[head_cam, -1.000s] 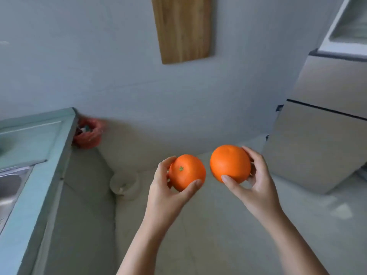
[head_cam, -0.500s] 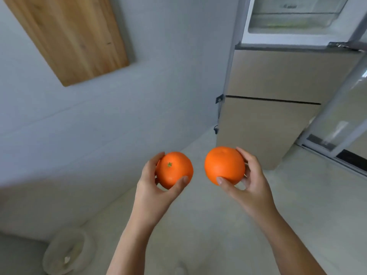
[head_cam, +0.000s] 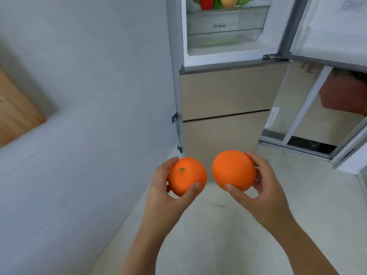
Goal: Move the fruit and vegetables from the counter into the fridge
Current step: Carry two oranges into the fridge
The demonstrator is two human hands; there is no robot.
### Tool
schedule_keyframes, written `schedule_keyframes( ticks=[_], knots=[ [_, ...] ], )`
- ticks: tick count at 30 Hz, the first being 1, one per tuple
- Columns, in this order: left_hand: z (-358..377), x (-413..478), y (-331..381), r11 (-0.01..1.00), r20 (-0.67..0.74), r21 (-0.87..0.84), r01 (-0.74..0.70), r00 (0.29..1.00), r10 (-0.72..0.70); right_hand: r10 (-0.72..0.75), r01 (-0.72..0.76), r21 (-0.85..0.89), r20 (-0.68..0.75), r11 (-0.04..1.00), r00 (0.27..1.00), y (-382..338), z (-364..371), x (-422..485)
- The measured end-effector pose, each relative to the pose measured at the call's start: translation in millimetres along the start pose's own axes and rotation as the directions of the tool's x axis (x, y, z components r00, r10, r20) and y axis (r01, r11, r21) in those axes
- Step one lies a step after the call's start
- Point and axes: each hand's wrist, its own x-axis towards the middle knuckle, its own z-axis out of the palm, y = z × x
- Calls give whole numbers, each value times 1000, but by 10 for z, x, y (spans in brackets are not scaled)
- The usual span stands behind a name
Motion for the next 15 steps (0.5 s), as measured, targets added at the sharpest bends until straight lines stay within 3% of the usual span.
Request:
schedule_keyframes(
  ticks=[15],
  knots=[
    [1716,2426,752,976,53,-46,-213,975,215,-141,132,-59,-185,989,972,674,-1272,2373]
  ],
)
